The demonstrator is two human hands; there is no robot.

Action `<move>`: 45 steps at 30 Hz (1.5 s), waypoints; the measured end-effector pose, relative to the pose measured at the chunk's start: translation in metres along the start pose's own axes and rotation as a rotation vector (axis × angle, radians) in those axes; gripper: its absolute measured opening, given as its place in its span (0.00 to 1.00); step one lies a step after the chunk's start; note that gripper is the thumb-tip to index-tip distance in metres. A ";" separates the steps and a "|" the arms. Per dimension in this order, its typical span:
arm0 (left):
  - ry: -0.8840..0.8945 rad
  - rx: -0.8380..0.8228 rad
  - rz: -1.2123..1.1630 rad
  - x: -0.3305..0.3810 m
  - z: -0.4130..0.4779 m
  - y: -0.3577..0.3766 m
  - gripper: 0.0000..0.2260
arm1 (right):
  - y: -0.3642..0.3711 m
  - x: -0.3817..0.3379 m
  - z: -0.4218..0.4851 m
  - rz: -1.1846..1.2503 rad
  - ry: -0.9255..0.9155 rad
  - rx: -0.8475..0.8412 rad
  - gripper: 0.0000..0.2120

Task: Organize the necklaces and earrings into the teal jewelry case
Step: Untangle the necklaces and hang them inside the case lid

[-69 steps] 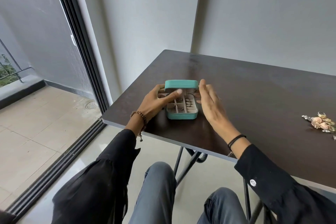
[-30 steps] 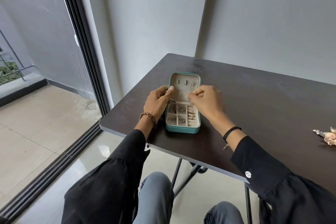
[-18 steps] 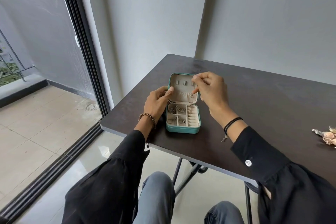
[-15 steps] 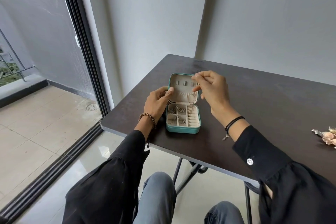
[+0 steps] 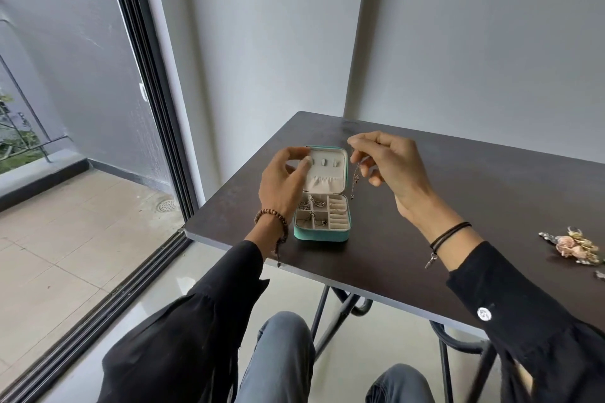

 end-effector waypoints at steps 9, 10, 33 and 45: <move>0.024 -0.420 -0.249 0.077 -0.020 0.040 0.18 | -0.020 -0.014 -0.022 0.032 -0.026 -0.027 0.08; 0.009 -0.433 -0.258 0.079 -0.021 0.043 0.17 | -0.024 -0.015 -0.023 0.046 -0.028 -0.019 0.08; -0.015 -0.565 -0.198 0.137 -0.047 0.091 0.13 | -0.116 -0.023 -0.057 0.064 -0.045 0.184 0.07; -0.023 -0.619 -0.187 0.154 -0.046 0.104 0.10 | -0.130 -0.025 -0.063 0.052 -0.059 0.166 0.09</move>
Point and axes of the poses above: each hand's wrist, its own z-axis towards the middle knuckle, its own y-axis out of the palm, x = y × z, the point moved 4 cm from there along z, towards the middle knuckle, and after that the axes turned 3 degrees about y, right-handed, at the moved point
